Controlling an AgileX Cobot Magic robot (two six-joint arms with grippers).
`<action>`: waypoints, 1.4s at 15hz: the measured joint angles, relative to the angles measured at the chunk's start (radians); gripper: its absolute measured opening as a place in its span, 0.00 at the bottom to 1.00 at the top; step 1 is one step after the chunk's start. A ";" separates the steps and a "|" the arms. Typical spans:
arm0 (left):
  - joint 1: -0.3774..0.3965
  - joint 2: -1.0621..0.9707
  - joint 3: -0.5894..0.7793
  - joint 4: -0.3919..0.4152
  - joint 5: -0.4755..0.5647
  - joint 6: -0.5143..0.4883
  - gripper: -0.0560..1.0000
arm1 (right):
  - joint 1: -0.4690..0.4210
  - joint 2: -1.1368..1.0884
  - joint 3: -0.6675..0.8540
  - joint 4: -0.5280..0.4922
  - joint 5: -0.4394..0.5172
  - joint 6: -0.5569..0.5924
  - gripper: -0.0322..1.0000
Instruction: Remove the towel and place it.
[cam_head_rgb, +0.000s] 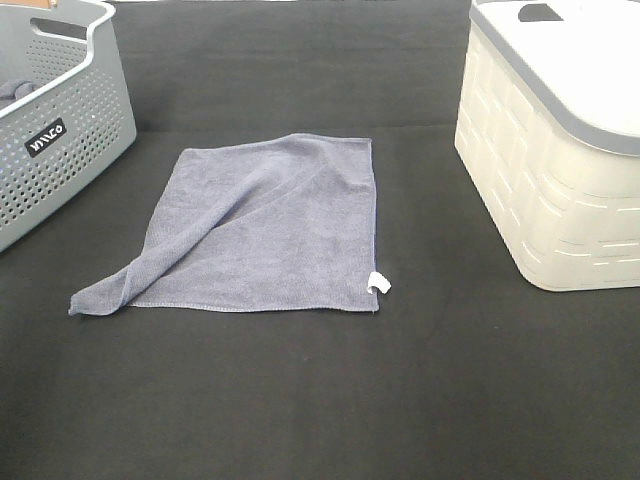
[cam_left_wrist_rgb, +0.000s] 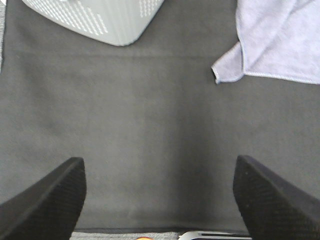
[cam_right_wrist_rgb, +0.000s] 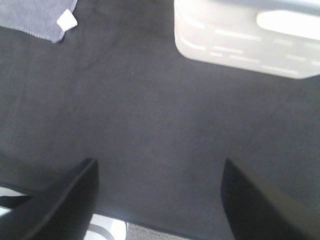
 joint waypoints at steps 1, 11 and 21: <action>0.000 -0.047 0.040 0.000 0.000 0.000 0.77 | 0.000 -0.035 0.029 0.000 0.000 0.000 0.70; 0.000 -0.474 0.269 0.000 0.000 -0.019 0.77 | 0.000 -0.389 0.324 0.046 -0.058 -0.024 0.70; 0.000 -0.714 0.312 -0.009 -0.018 -0.022 0.77 | 0.000 -0.643 0.400 0.085 -0.084 -0.045 0.70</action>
